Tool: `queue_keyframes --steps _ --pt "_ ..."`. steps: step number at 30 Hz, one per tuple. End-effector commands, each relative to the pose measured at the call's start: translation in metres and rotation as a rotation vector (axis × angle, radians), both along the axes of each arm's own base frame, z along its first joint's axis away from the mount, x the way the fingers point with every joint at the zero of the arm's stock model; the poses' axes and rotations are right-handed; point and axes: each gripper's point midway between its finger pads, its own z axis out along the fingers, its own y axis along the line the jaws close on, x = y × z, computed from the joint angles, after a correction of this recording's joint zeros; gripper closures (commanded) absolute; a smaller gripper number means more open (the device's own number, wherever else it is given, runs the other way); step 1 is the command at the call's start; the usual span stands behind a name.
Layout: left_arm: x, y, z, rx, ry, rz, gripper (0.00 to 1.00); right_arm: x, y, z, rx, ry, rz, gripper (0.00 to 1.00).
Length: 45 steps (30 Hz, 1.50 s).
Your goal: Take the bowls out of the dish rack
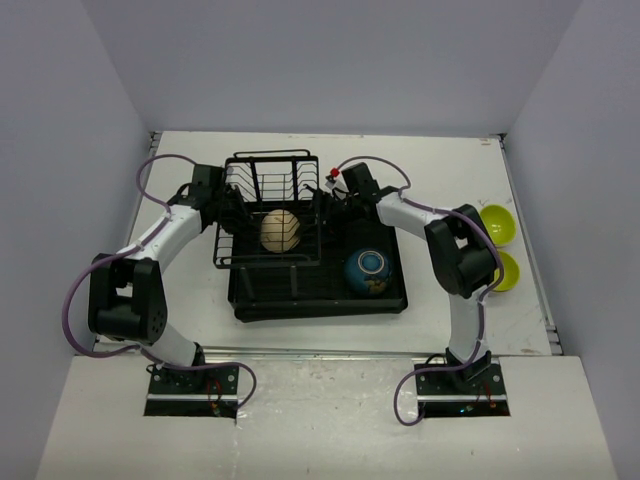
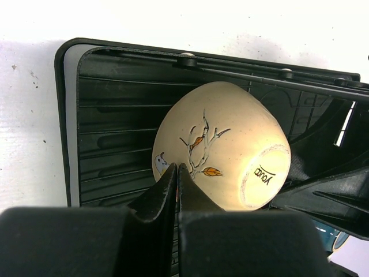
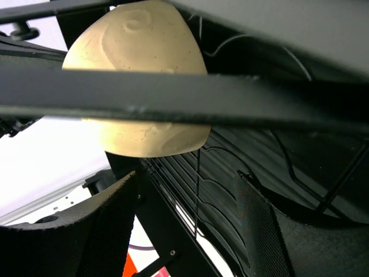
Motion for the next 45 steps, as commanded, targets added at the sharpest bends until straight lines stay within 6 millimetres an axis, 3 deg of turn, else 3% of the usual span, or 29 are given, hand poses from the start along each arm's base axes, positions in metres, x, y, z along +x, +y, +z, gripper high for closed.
queue_keyframes --steps 1,13,24,28,37,41,45 --pt "-0.005 -0.013 0.009 -0.012 -0.025 -0.046 1.00 0.017 0.007 0.013 0.018 -0.067 -0.013 0.33" --pt "-0.006 -0.012 0.003 -0.005 -0.017 -0.048 1.00 0.023 0.011 0.049 0.051 -0.099 -0.018 0.33" --pt "-0.005 -0.014 0.008 -0.017 -0.023 -0.056 1.00 0.037 0.018 0.019 0.032 -0.063 -0.033 0.33" --pt "-0.005 -0.015 0.009 -0.020 -0.024 -0.058 1.00 0.035 0.016 0.008 0.014 -0.041 -0.037 0.33" --pt "-0.003 -0.015 0.010 -0.019 -0.027 -0.062 1.00 0.029 0.013 0.001 0.024 -0.053 -0.038 0.33" --pt "-0.003 -0.016 0.009 -0.022 -0.022 -0.063 1.00 0.024 0.013 -0.001 0.049 -0.039 -0.036 0.31" --pt "-0.003 -0.017 0.009 -0.022 -0.023 -0.070 1.00 0.025 0.011 -0.008 0.033 -0.040 -0.050 0.23"
